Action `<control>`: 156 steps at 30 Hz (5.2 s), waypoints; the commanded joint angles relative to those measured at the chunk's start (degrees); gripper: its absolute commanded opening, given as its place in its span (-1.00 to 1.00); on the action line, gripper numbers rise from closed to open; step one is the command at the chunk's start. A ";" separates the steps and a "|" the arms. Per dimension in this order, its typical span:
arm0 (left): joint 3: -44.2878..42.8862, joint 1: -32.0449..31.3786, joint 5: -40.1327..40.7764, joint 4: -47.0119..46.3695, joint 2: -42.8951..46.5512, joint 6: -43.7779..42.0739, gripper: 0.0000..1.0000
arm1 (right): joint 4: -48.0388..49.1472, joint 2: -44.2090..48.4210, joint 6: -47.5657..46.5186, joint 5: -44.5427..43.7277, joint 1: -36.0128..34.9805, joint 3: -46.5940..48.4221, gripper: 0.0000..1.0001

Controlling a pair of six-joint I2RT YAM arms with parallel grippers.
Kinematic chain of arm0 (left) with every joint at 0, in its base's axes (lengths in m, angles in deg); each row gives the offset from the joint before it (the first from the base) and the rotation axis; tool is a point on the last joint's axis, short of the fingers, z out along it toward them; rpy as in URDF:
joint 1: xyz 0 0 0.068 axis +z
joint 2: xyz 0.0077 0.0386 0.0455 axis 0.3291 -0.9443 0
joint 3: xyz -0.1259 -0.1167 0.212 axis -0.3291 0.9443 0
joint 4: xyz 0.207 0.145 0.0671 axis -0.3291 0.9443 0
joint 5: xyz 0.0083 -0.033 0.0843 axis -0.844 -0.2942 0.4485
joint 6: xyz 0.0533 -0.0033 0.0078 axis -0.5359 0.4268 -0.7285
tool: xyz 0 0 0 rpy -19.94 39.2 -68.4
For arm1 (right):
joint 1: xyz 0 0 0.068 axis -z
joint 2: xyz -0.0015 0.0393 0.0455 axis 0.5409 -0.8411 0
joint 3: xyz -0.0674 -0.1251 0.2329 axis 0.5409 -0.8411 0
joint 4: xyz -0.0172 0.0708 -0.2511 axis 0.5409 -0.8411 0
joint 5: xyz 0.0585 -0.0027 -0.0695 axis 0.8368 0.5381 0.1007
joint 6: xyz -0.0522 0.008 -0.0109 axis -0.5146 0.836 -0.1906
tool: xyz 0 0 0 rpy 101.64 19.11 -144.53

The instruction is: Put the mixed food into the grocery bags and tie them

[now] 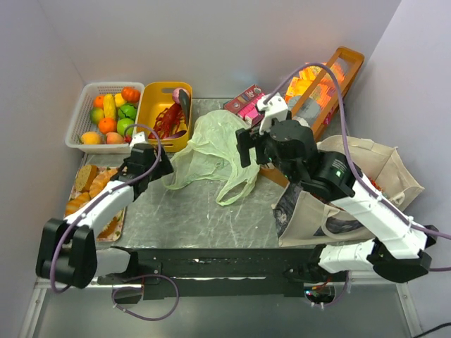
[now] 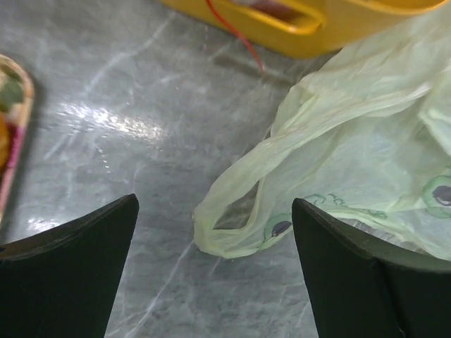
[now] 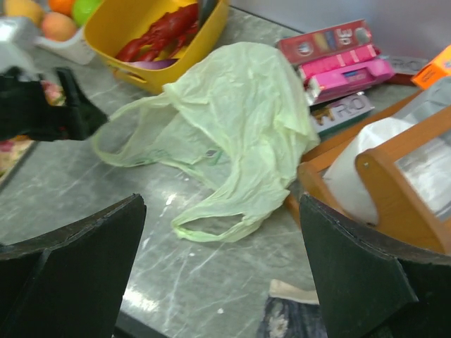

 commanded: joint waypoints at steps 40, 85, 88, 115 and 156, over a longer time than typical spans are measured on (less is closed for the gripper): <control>-16.03 2.10 -36.30 25.71 25.06 1.05 -0.98 | 33.15 -35.17 -7.42 -23.87 1.29 -8.48 0.98; -27.02 14.55 -26.62 22.65 14.69 -15.49 0.93 | 11.08 -11.88 9.45 34.92 11.67 -24.12 -1.00; -27.28 20.88 -26.37 23.70 13.72 -14.17 0.92 | 12.14 -11.09 10.25 36.33 12.81 -25.08 -1.00; -16.19 27.86 -7.32 15.08 -14.03 -17.32 0.39 | 21.98 -5.55 10.16 48.55 18.52 -30.27 -1.00; -22.27 19.17 -13.07 25.98 3.94 -16.71 -0.98 | 18.03 -2.30 10.78 44.42 19.49 -29.92 -1.00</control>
